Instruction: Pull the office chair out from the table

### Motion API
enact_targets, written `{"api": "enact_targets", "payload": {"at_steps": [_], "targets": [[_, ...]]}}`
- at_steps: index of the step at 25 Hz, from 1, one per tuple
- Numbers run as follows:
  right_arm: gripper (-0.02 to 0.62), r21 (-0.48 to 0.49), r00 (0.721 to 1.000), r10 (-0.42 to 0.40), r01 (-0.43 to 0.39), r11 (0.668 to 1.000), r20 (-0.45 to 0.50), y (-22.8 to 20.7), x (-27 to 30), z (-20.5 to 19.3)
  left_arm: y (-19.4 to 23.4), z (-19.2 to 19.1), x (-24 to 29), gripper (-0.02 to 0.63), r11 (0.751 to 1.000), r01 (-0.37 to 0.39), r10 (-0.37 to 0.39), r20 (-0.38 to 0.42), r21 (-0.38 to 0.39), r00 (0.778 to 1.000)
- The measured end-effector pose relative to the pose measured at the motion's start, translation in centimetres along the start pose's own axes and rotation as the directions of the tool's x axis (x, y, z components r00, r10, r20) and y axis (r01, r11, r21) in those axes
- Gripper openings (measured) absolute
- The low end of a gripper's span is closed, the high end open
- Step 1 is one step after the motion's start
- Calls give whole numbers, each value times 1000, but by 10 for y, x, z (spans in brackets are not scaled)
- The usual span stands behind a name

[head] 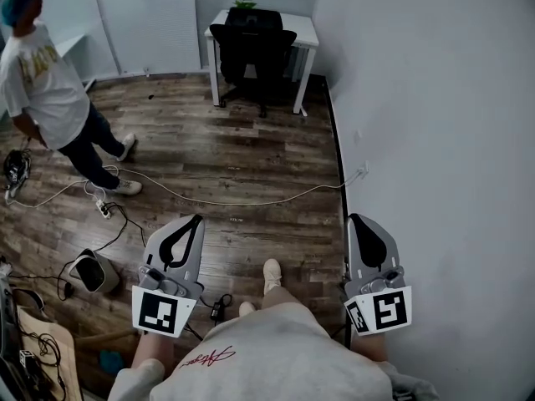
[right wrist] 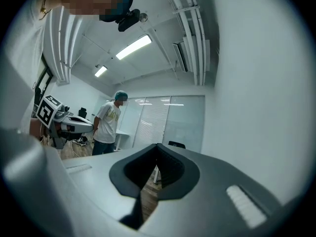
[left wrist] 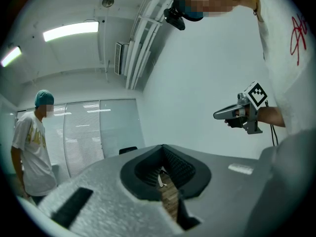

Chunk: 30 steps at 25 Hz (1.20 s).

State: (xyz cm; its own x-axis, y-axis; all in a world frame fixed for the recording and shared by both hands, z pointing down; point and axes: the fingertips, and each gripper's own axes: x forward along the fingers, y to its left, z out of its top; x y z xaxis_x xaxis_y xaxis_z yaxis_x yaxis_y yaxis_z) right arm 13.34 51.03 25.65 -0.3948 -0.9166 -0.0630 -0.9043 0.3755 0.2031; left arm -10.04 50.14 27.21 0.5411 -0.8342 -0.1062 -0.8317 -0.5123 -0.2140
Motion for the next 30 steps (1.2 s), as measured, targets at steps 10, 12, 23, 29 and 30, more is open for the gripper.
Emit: {"api": "enact_targets", "payload": {"at_steps": [10, 12, 23, 29, 30], "targets": [[3, -13, 1000, 17, -17, 1000, 18, 0, 34, 2, 25, -2, 13, -5, 999, -43, 43, -3, 1, 999], [3, -8, 1000, 14, -14, 1000, 18, -7, 41, 1, 28, -2, 22, -5, 999, -42, 42, 1, 3, 999], [3, 19, 1000, 2, -3, 1000, 29, -45, 94, -8, 46, -9, 87, -5, 1000, -9, 9, 2, 24, 1000], [3, 27, 999, 18, -19, 999, 47, -70, 137, -14, 67, -17, 131, -5, 1000, -22, 22, -18, 21, 1000], [3, 33, 998, 24, -26, 999, 54, -76, 145, -13, 70, -16, 141, -5, 999, -22, 23, -17, 28, 1000]]}}
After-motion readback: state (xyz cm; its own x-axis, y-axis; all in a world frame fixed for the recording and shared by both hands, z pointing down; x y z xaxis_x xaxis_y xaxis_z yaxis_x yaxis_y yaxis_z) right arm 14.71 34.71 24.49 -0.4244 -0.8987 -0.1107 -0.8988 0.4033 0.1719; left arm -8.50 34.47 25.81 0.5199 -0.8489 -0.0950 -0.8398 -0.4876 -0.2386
